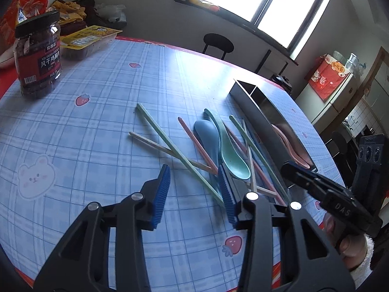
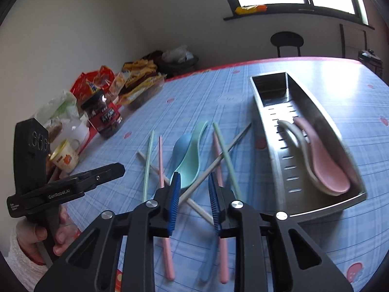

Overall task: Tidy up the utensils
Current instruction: 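Lower the right gripper onto the beige chopstick and close it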

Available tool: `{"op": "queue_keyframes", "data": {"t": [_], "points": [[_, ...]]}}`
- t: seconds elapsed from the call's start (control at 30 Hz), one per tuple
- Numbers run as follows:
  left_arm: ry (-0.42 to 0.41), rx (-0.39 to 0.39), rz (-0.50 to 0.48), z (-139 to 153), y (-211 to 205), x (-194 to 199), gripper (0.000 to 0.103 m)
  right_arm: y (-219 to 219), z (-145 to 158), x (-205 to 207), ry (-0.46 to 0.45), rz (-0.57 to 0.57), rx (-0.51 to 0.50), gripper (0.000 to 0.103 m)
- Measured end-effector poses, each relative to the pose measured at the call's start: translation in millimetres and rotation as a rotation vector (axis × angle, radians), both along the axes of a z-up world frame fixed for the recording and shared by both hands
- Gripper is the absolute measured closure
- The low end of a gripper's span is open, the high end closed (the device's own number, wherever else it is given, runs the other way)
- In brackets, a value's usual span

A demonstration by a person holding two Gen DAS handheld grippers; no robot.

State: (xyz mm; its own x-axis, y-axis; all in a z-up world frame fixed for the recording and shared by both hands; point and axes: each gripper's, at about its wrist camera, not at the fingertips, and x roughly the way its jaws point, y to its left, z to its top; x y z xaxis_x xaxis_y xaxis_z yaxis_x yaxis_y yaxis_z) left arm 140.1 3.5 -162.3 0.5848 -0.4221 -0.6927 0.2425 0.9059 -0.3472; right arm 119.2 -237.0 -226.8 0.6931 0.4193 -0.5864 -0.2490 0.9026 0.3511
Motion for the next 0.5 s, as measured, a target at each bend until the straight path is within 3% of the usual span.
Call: {"op": "queue_keyframes", "data": {"t": [0.5], "points": [[-0.004,-0.053,0.085,4.9,41.7,0.5,0.063,33.3,-13.2,47.2,0.169,-0.125,-0.120,0.090]]}}
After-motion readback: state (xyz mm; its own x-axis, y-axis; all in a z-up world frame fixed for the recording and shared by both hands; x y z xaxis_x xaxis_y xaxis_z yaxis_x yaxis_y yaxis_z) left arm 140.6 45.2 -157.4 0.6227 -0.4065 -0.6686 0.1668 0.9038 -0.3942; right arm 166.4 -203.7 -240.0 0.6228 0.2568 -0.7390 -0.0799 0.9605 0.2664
